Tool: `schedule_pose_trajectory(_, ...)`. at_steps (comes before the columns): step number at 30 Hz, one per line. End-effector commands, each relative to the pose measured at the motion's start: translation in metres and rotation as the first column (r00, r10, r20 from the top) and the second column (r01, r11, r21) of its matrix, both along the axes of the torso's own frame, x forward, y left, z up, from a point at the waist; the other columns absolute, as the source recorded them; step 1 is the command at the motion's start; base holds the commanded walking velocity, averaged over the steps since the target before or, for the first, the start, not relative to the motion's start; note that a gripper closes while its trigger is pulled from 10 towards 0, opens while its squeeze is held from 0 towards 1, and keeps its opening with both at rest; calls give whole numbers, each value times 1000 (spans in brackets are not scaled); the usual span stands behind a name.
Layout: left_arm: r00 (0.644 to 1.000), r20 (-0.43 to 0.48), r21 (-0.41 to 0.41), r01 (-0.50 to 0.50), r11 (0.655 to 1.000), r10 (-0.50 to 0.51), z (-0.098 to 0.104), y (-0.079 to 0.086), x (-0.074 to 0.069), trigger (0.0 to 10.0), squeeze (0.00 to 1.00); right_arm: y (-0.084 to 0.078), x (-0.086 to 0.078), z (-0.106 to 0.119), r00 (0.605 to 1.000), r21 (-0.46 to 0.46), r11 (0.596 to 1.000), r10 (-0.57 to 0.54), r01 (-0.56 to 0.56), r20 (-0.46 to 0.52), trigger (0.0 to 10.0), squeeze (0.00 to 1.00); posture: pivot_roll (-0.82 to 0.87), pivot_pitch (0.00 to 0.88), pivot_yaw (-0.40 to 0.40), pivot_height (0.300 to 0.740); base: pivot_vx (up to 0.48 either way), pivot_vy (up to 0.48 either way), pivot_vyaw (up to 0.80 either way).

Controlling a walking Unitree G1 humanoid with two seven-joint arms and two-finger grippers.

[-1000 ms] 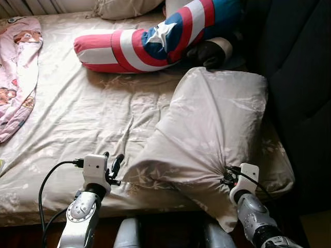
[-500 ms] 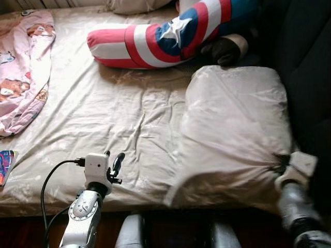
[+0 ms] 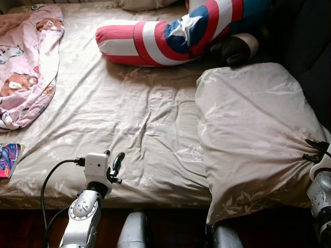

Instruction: Clean up the room

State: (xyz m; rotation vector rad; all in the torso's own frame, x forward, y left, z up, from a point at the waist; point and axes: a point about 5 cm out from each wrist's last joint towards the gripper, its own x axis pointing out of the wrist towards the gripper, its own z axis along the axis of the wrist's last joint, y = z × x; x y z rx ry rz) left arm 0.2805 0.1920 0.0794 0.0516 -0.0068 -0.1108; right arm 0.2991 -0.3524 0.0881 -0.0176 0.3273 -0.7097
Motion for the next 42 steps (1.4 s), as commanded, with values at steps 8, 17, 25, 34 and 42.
schedule_pose_trajectory(8, 999, -39, 31, 4, 1000, -3, -9, 4, -5, 10000, 0, 10, -6, -21, 999, 117, 993, 14, -9, -48, 10000, 0, 82, 211, 24, 642, 0, 0, 0)
schedule_pose_trajectory(17, 999, -36, 28, 10, 1000, -9, -9, 1, -4, 10000, 0, 23, -2, -29, 995, 169, 984, 72, -59, -70, 10000, 0, 86, 200, 26, 642, 0, 0, 0)
schedule_pose_trajectory(25, 999, -35, 30, 7, 1000, -6, -9, 2, -4, 10000, 0, 13, 1, -12, 999, 66, 997, 36, -35, -20, 10000, 98, 88, 204, 26, 642, 0, 0, 0)
schedule_pose_trajectory(34, 999, -38, 26, 6, 1000, -5, -10, 1, -4, 10000, 0, 5, 4, 4, 1000, -51, 999, 12, -11, 4, 10000, 67, 84, 211, 23, 642, 0, 0, 0)
schedule_pose_trajectory(42, 999, -42, 25, 4, 1000, -3, -11, 1, -5, 10000, 0, 11, 10, 10, 997, -195, 978, 73, -73, -10, 10000, 1000, 86, 213, 23, 642, 0, 0, 0)
